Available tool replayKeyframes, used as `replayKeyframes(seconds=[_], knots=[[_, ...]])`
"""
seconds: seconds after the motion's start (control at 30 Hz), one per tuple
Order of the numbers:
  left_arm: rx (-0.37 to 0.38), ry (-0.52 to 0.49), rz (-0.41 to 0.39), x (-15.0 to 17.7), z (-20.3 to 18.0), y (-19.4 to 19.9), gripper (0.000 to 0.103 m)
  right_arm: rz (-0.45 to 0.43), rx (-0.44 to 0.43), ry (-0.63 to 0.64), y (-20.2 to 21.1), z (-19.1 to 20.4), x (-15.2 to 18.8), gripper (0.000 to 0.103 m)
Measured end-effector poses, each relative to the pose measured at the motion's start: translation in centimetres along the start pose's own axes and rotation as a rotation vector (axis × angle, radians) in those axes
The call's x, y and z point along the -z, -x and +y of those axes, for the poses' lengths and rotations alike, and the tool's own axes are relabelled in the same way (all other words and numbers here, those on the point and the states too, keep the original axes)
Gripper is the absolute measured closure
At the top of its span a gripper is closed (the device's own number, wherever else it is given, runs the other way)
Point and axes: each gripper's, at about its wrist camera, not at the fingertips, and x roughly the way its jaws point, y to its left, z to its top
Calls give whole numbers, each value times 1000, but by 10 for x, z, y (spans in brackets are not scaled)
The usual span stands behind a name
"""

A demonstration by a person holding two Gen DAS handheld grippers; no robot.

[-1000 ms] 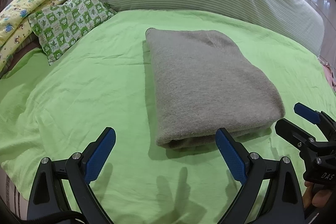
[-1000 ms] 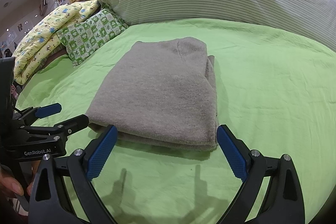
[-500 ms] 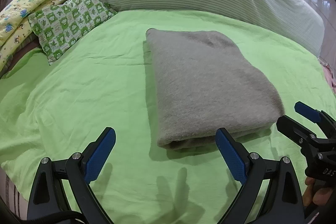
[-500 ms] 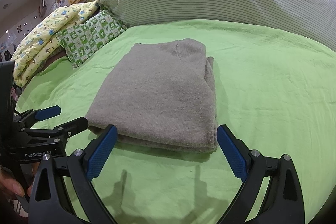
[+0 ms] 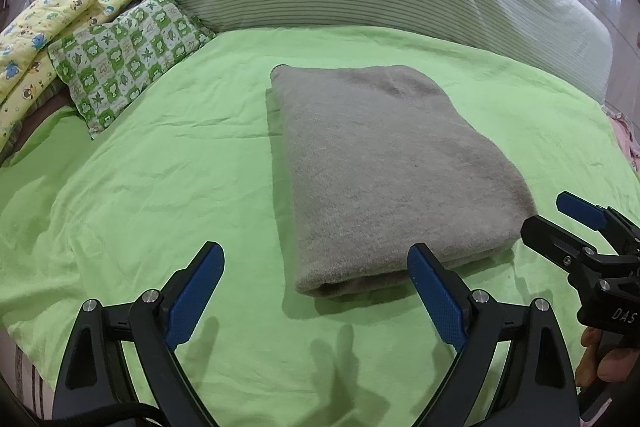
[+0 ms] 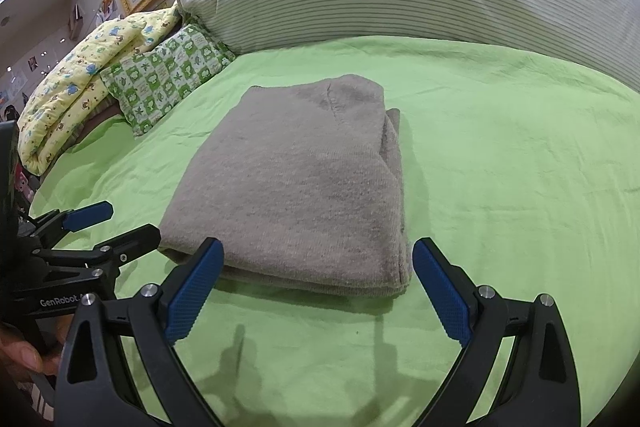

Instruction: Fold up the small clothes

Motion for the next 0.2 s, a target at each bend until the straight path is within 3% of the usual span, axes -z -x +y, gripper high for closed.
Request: replayKeyframes(seconds=[0.2], knots=[[-6,12,3,-7,4,-1,9,-4,-7,-18,-2,-3,-6,8]])
